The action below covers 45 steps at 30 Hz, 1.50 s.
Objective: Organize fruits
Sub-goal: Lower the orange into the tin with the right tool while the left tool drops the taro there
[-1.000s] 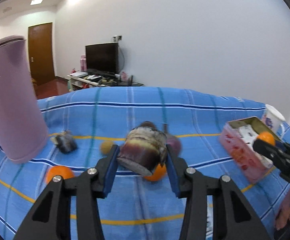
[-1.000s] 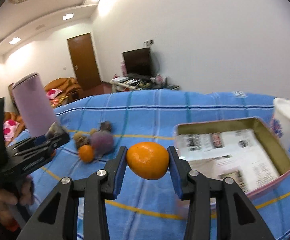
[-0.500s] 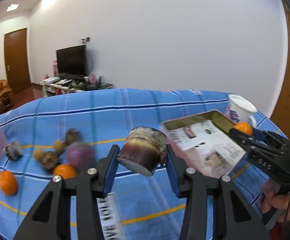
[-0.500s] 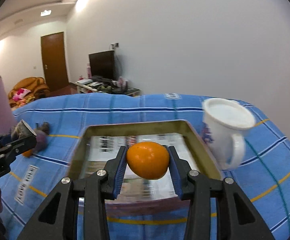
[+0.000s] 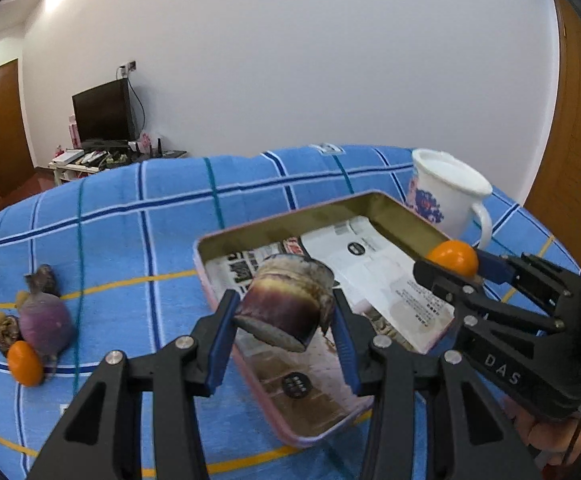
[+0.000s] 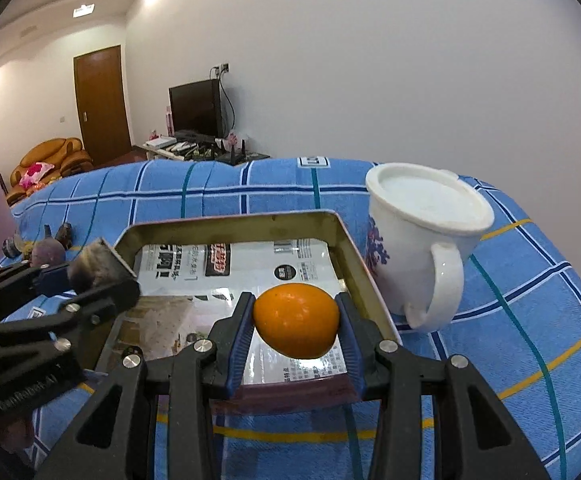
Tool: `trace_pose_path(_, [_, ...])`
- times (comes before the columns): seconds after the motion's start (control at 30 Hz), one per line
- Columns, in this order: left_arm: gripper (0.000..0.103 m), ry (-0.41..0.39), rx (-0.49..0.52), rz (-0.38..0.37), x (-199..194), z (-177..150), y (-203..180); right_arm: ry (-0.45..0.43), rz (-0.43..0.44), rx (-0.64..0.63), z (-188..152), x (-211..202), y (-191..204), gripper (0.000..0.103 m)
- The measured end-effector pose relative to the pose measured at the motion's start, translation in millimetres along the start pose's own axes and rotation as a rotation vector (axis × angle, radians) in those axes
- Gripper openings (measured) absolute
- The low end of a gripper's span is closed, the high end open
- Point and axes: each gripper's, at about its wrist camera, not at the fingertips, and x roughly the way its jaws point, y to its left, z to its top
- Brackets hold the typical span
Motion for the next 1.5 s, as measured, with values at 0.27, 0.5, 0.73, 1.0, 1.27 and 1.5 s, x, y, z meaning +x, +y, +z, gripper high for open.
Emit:
trace_pose_path(0.27, [0.047, 0.022, 0.023, 0.009, 10, -1, -8, 0.028, 0.012, 0.022, -1, 5, -3, 0.043])
trace_pose_path(0.5, [0.047, 0.02, 0.047, 0.032, 14, -1, -12, 0.045, 0.031, 0.039, 0, 10, -4, 0.043])
trace_pose_path(0.73, [0.05, 0.015, 0.042, 0.042, 14, -1, -13, 0.038, 0.08, 0.062, -1, 8, -6, 0.044])
trace_pose_path(1.0, [0.103, -0.123, -0.012, 0.145, -12, 3, -5, -0.067, 0.149, 0.185, 2, -11, -23, 0.062])
trace_pose_path(1.27, [0.103, -0.149, -0.085, 0.228, -24, 0, 22, -0.235, 0.071, 0.207, 1, -38, -21, 0.071])
trace_pose_path(1.5, [0.103, -0.162, -0.04, 0.349, -35, -16, 41, -0.32, -0.017, 0.205, -3, -51, -15, 0.071])
